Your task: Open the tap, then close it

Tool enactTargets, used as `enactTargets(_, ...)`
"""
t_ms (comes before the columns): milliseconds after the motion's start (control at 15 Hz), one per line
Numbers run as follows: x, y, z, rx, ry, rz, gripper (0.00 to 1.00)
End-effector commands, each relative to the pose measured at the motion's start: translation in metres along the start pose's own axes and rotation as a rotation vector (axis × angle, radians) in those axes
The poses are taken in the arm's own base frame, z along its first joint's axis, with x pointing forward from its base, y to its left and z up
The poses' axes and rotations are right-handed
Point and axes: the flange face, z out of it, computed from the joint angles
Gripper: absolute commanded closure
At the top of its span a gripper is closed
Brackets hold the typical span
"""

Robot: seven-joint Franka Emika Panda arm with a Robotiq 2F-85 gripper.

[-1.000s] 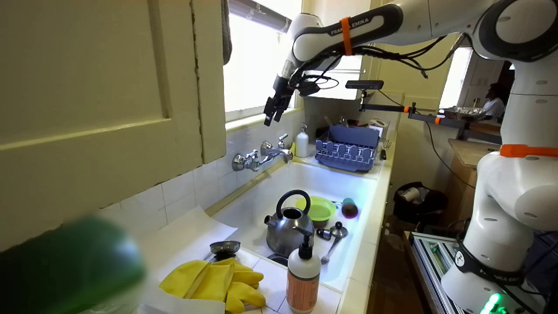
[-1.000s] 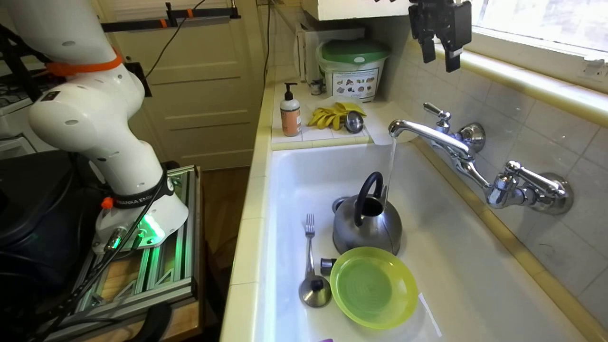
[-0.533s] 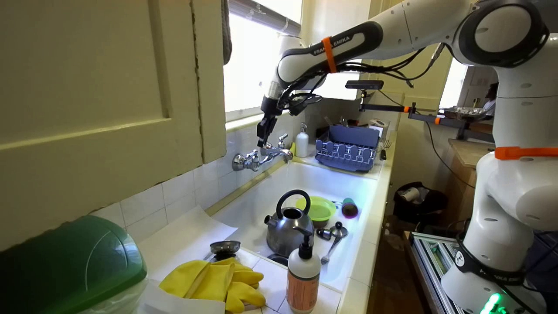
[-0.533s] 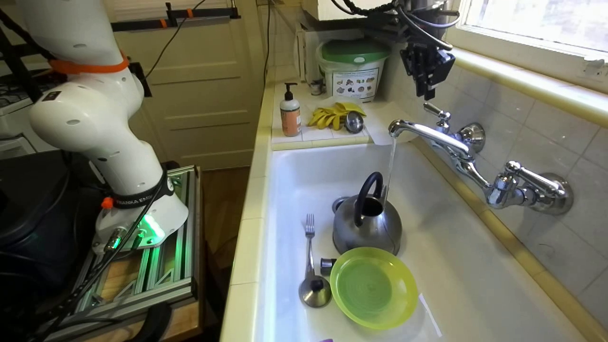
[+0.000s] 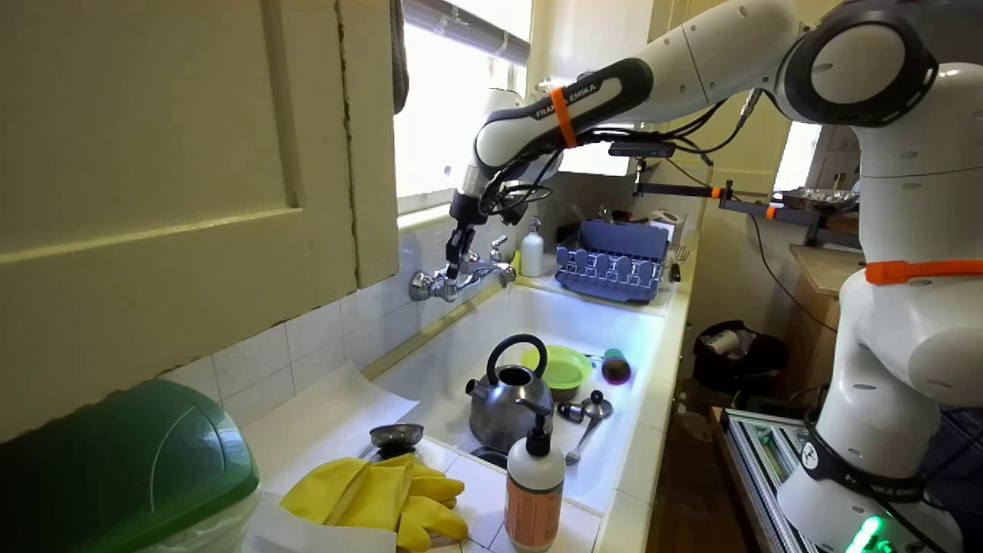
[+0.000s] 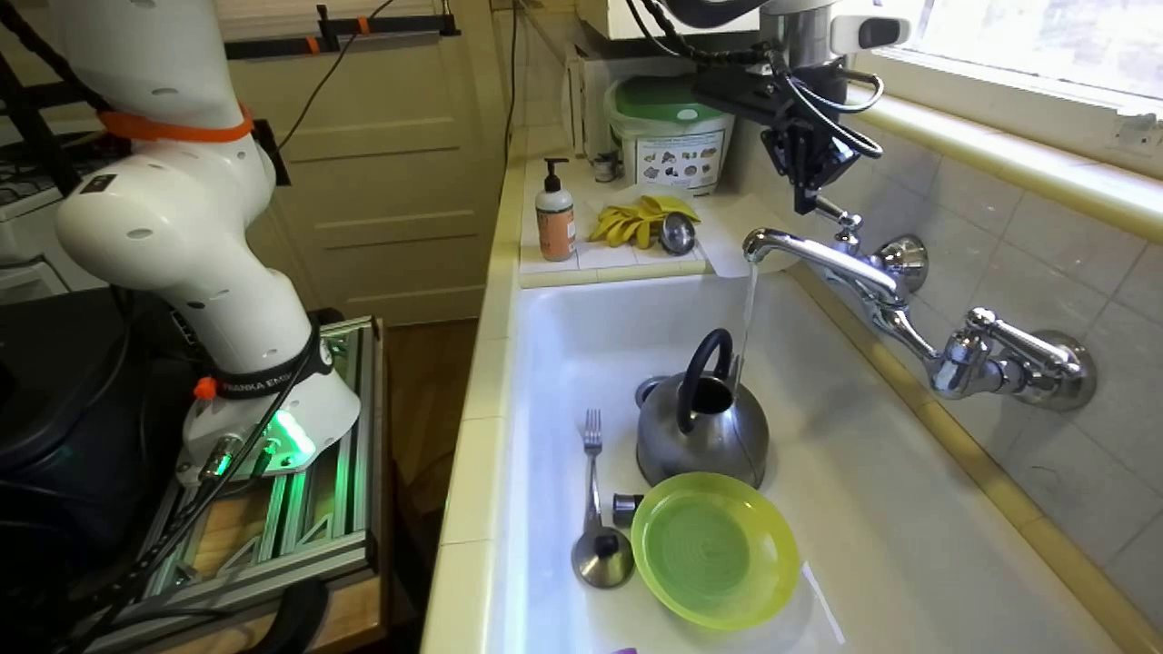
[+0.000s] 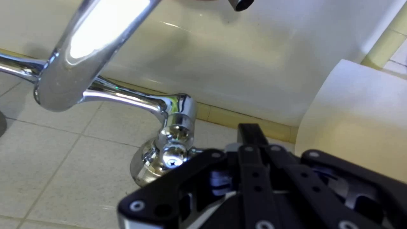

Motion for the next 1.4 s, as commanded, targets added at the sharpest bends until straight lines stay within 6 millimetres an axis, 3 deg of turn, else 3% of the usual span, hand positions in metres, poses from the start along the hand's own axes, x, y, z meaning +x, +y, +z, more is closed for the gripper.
enactTargets(0, 0.005, 0.004, 0.009, 0.004, 0.03, -0.022, 1.0)
enactTargets(400, 0.011, 0.007, 0.009, -0.019, 0.085, -0.025, 1.0)
enactTargets(1000, 0.02, 0.021, 0.005, -0.025, 0.201, 0.145, 1.0)
enactTargets(1333, 0.016, 0.012, 0.006, -0.012, 0.181, 0.124, 1.0)
